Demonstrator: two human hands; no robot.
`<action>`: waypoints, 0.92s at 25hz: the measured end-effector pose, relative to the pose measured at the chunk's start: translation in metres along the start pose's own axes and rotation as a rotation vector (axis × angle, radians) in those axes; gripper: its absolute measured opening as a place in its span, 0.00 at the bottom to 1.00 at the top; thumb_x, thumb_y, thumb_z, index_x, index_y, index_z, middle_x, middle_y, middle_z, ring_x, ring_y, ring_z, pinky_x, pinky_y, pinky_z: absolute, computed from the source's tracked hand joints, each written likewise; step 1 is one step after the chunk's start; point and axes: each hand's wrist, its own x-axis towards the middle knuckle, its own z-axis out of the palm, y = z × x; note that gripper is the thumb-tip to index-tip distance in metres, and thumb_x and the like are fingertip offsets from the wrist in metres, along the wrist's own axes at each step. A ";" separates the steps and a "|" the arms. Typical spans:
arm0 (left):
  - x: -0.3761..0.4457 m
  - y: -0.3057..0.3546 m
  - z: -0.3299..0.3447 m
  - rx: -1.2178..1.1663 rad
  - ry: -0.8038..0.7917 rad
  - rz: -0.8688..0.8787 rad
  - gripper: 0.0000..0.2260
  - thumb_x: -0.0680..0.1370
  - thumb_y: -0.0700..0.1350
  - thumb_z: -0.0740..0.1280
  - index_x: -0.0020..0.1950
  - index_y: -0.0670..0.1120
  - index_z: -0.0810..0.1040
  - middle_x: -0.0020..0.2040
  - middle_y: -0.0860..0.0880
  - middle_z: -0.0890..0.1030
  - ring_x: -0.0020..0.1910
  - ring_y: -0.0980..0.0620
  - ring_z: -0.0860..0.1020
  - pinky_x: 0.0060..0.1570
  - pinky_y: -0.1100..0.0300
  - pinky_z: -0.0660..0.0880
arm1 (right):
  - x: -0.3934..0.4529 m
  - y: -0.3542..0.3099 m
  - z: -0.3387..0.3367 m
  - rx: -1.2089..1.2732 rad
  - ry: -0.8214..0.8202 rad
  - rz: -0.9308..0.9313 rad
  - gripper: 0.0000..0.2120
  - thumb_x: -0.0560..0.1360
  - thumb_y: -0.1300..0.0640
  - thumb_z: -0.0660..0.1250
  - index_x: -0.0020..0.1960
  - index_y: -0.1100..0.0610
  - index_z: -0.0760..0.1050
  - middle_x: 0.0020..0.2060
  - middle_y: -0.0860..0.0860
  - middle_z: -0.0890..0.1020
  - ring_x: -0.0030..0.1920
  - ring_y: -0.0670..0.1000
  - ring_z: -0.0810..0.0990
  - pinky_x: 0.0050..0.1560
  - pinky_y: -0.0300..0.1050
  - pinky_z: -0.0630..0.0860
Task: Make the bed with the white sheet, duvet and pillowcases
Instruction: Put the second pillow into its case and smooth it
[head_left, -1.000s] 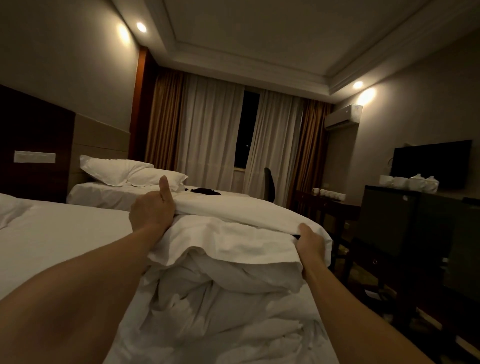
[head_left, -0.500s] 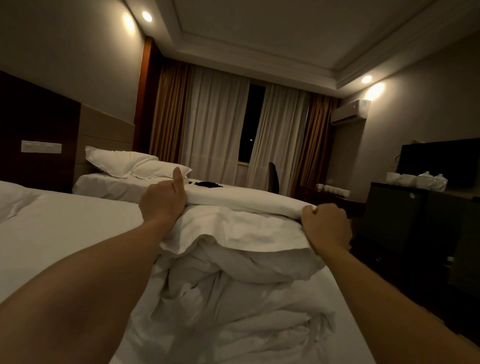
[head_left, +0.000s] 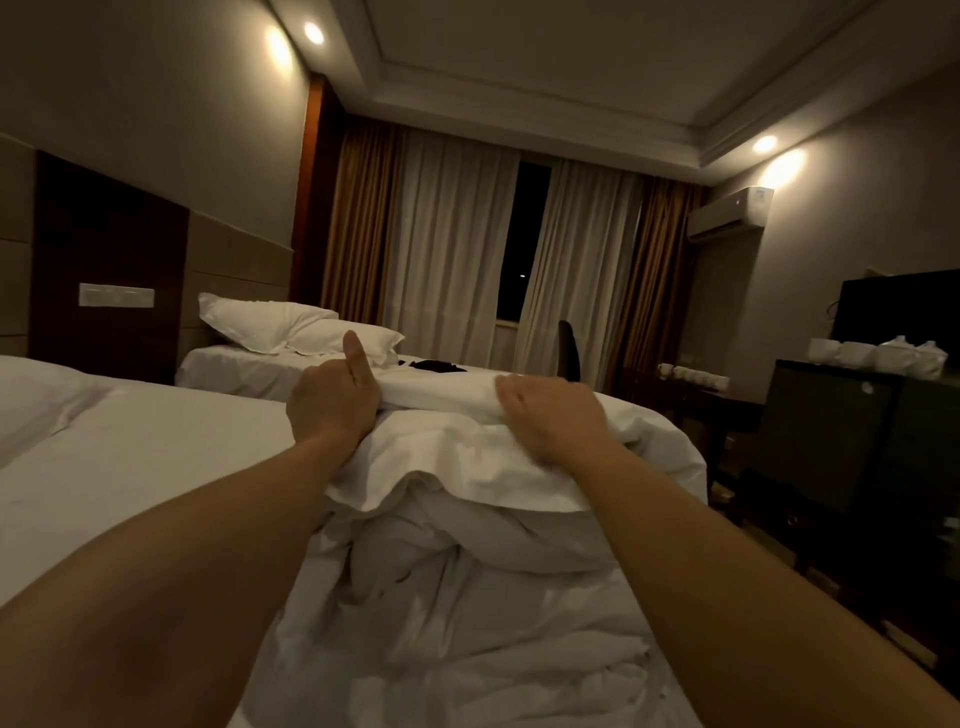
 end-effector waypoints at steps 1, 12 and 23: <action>-0.001 -0.001 -0.002 0.000 -0.004 0.008 0.32 0.85 0.58 0.42 0.35 0.43 0.74 0.36 0.43 0.76 0.38 0.44 0.75 0.43 0.52 0.72 | -0.009 0.016 0.006 -0.022 -0.046 0.089 0.20 0.84 0.51 0.48 0.74 0.53 0.62 0.68 0.57 0.75 0.62 0.60 0.76 0.61 0.59 0.71; 0.067 0.022 0.013 -0.056 -0.705 0.063 0.22 0.79 0.62 0.63 0.51 0.43 0.82 0.52 0.41 0.82 0.55 0.39 0.79 0.54 0.51 0.73 | 0.078 0.008 0.003 0.392 -0.381 0.064 0.25 0.85 0.44 0.46 0.79 0.52 0.61 0.79 0.54 0.61 0.76 0.59 0.61 0.75 0.62 0.57; 0.085 0.031 0.060 0.432 -1.386 -0.021 0.51 0.63 0.84 0.35 0.81 0.61 0.45 0.82 0.54 0.42 0.81 0.47 0.41 0.77 0.38 0.46 | 0.071 0.062 0.026 0.519 -0.668 0.315 0.32 0.82 0.34 0.41 0.82 0.46 0.43 0.81 0.50 0.42 0.81 0.56 0.41 0.78 0.61 0.41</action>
